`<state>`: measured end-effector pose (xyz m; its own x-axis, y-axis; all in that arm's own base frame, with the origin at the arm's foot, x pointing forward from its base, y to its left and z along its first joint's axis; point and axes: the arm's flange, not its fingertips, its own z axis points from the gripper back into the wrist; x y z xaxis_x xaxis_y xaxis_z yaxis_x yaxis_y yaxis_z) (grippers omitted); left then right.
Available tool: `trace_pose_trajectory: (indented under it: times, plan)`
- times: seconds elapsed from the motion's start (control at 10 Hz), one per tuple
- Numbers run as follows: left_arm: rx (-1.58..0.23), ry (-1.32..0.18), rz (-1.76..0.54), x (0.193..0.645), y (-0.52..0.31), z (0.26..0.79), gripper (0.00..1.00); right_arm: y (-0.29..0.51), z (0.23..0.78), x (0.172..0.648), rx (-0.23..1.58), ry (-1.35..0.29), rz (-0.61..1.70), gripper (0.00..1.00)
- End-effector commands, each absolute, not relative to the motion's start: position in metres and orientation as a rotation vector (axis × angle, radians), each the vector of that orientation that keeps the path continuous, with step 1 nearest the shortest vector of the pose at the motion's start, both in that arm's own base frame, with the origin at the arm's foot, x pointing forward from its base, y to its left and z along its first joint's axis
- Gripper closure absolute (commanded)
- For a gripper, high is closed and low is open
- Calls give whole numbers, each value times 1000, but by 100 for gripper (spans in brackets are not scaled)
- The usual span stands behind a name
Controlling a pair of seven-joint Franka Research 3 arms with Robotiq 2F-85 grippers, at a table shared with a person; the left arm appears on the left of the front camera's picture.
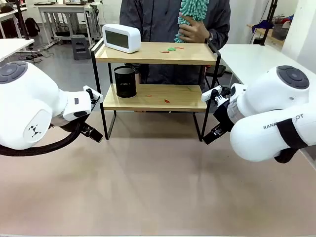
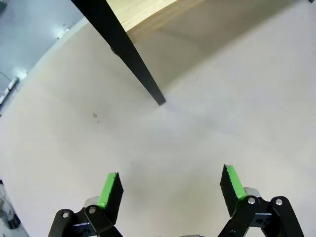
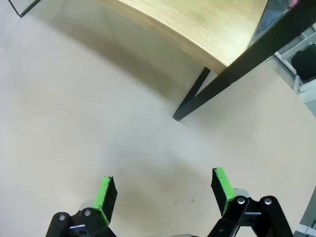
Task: Clean the shelf.
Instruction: Pick up the Duster from the human.
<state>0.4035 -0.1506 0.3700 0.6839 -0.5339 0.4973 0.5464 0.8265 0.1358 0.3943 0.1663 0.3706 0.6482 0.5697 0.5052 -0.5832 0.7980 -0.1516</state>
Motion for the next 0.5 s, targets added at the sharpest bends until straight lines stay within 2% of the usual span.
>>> trace_pose_trajectory:
  times: [0.0, 0.4]
  plan:
    - [-24, -550, -606, 403, -151, 370, 0, 166, 371, 394, 25, -566, 655, 0]
    - [-24, -550, -606, 403, -151, 370, 0, 166, 371, 394, 25, -566, 655, 0]
